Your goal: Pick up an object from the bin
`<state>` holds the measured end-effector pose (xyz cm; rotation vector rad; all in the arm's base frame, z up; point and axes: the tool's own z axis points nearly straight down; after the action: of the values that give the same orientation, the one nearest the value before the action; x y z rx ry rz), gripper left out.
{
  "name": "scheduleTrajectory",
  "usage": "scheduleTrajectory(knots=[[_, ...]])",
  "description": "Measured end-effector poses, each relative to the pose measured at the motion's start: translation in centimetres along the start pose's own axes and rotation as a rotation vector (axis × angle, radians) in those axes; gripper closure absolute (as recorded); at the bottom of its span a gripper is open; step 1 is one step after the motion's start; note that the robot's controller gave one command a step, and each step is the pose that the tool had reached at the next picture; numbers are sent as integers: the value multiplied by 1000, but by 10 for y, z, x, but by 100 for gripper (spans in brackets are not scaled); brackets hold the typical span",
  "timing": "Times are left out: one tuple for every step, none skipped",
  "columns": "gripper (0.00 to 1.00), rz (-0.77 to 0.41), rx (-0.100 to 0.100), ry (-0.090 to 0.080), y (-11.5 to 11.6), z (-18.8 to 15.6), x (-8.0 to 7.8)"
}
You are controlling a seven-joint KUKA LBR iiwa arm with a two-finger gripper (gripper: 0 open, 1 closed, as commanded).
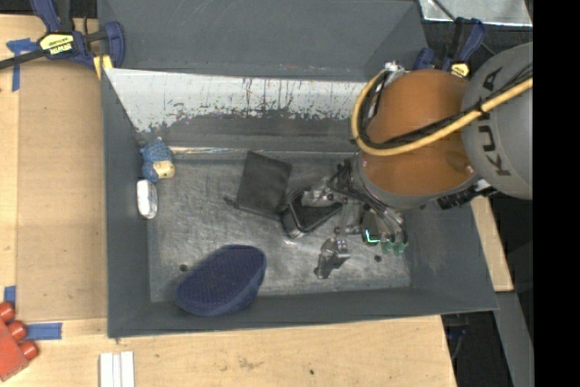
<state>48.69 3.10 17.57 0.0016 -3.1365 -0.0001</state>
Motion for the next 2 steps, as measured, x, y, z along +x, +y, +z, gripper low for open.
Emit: scheduleTrajectory(knots=[[0, 73, -1, -12, -12, 61, -40], [0, 138, -4, -9, 56, 80, -61]])
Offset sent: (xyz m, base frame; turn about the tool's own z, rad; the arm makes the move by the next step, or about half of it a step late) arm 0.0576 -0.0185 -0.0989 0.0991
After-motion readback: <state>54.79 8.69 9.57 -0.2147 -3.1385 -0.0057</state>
